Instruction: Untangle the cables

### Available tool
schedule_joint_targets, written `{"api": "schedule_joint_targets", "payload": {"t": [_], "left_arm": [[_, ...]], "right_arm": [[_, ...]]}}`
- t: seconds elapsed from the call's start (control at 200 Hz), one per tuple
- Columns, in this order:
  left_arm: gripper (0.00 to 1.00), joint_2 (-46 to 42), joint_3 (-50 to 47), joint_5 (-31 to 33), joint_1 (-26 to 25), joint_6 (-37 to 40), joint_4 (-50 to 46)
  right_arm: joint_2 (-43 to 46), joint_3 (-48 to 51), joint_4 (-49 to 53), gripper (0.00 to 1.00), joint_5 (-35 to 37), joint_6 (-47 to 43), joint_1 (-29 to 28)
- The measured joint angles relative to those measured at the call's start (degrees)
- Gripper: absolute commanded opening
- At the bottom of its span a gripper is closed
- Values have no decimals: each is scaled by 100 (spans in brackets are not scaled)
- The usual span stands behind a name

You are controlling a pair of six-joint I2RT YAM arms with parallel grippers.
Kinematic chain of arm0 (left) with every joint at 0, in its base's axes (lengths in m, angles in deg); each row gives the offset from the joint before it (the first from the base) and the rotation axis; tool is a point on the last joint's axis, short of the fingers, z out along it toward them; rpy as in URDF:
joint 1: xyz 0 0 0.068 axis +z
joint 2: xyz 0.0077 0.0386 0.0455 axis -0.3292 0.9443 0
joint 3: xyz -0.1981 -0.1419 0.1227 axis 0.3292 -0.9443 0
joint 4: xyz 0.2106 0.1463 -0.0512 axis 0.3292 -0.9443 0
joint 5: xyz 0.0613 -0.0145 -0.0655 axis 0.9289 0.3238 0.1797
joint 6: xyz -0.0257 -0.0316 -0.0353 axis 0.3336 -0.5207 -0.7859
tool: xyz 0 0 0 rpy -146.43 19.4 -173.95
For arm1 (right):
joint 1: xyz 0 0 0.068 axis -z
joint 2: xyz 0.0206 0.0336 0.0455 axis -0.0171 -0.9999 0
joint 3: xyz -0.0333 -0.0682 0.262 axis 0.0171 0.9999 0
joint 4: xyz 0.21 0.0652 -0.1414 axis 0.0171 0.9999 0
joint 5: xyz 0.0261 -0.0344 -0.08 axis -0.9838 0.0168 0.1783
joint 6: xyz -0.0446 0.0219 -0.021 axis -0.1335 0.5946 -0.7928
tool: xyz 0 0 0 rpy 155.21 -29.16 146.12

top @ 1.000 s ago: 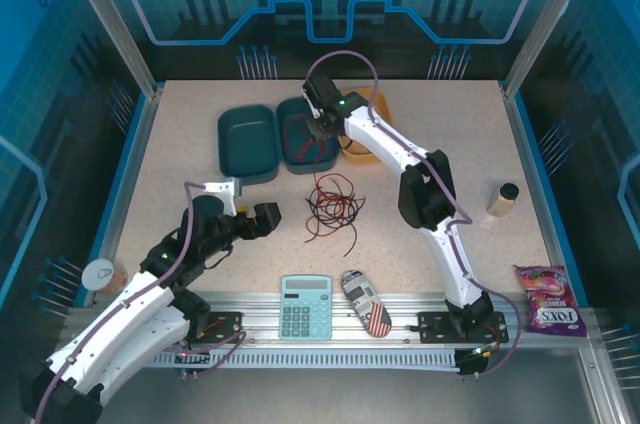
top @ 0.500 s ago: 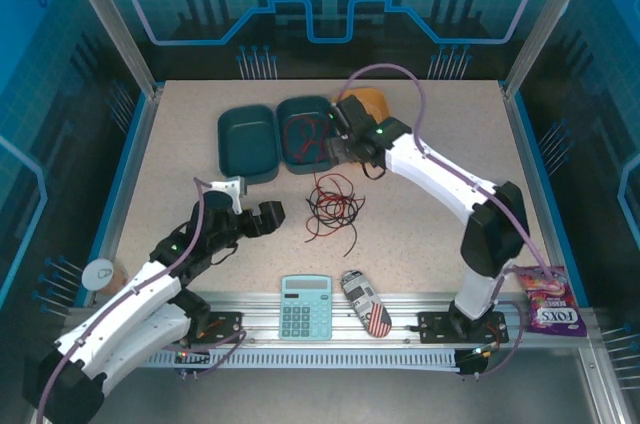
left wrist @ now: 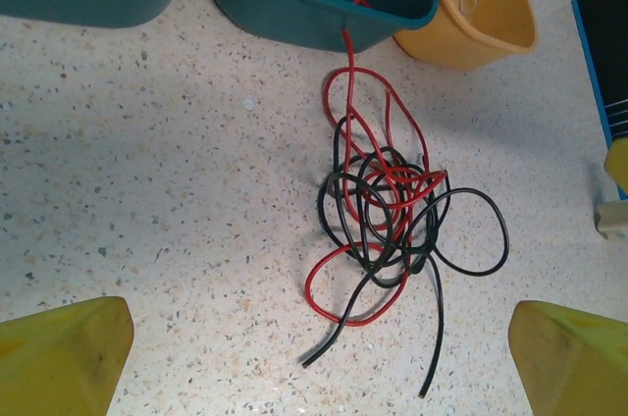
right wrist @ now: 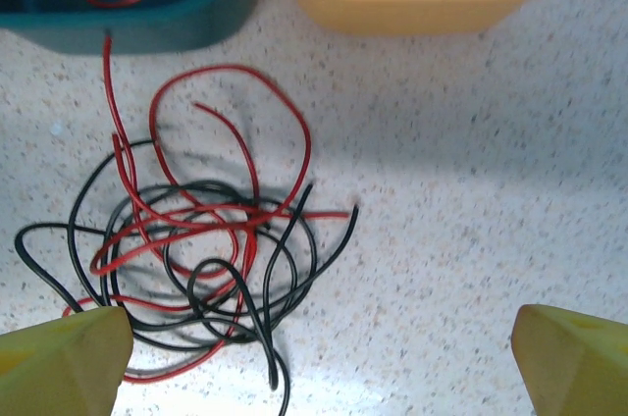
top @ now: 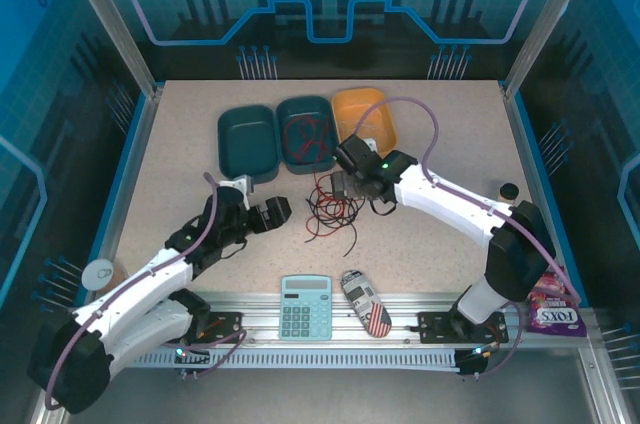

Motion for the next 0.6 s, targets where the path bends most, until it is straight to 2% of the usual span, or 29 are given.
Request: {"api": "schedule_joint_targets", "payload": {"t": [0.375,0.6], "left_arm": [[99,170,-258,315,0,-345,70],[99,184,-367,507,-2,-492,127]], "right_arm": [[-136,-39,122,100,122,671,-649],[-273,-138,-9,100,-13,892,-791]]}}
